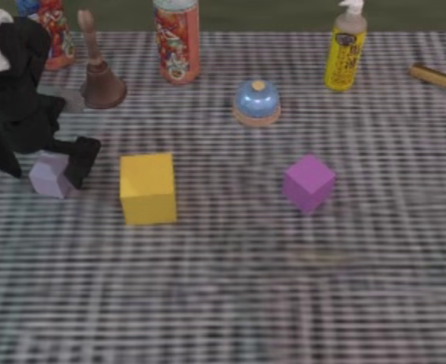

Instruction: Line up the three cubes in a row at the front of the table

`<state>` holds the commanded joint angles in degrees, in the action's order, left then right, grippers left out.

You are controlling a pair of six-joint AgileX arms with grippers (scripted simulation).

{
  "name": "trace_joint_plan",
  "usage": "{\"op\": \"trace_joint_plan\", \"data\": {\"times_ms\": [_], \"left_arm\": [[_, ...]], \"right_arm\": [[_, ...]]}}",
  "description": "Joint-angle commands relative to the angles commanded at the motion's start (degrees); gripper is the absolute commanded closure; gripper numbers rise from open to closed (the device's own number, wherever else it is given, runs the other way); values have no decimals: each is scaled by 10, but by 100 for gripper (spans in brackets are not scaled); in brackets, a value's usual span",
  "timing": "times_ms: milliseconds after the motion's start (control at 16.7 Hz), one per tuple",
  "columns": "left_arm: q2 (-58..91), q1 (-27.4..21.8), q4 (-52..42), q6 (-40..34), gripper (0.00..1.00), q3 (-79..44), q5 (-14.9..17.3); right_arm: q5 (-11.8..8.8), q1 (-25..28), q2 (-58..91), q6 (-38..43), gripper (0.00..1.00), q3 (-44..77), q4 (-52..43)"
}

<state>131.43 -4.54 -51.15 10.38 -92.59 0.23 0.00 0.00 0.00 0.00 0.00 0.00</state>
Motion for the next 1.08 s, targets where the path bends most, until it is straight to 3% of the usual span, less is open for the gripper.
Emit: {"op": "trace_joint_plan", "data": {"times_ms": [180,960,1080], "left_arm": [[0,0,0,0,0,0,0],[0,0,0,0,98,0,0],[0,0,0,0,100,0,0]], "right_arm": [[0,0,0,0,0,0,0],[0,0,0,0,0,0,0],[0,0,0,0,0,0,0]]}}
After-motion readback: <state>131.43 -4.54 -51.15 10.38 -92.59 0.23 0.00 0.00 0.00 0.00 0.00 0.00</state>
